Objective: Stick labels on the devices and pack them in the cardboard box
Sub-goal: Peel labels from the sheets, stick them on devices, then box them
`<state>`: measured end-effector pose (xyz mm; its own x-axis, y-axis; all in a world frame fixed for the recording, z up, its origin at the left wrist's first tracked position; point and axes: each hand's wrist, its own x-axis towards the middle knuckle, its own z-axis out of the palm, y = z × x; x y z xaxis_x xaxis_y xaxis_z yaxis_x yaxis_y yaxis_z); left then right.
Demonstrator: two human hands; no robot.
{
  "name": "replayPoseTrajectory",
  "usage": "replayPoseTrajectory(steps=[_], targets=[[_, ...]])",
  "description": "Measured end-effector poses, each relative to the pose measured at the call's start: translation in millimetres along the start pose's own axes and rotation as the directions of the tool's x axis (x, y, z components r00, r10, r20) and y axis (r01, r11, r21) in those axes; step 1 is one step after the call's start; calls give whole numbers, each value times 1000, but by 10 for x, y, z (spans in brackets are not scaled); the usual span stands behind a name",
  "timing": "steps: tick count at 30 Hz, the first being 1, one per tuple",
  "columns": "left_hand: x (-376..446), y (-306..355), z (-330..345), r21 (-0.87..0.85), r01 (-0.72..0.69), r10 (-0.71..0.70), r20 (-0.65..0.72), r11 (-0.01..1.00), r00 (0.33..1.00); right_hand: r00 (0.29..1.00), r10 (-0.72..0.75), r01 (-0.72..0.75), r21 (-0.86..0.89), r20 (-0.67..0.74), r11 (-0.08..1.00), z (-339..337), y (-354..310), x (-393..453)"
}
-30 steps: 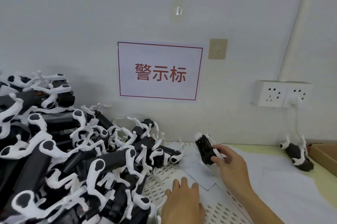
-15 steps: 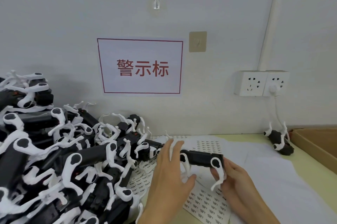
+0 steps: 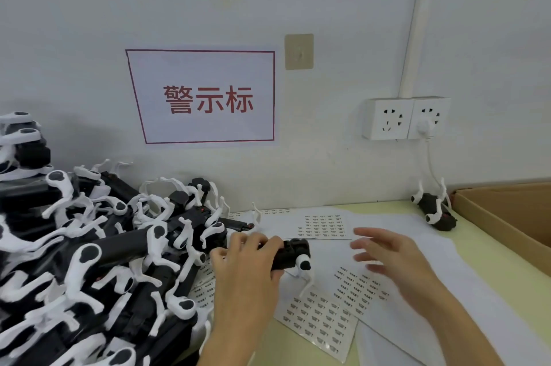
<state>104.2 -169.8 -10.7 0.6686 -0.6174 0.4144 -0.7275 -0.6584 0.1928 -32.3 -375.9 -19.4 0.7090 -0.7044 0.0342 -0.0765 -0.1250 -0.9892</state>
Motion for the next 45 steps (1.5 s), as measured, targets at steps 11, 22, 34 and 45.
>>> replayPoseTrajectory(steps=[11, 22, 34, 45], targets=[[-34, 6, 59, 115, 58, -58, -1, 992, 998, 990, 141, -127, -624, -27, 771, -393, 157, -5], [-31, 10, 81, 70, 23, -23, 6, 997, 1000, 977, 213, -126, -722, 30, 681, -279, 100, -2], [-18, -49, 59, 27, 55, -55, -10, 998, 998, 969, 241, -129, -731, 50, 670, -264, 127, 57], [-18, -55, 54, 21, 69, -70, 27, 997, 997, 1000, -10, 19, -552, 18, 833, -227, -180, 38]])
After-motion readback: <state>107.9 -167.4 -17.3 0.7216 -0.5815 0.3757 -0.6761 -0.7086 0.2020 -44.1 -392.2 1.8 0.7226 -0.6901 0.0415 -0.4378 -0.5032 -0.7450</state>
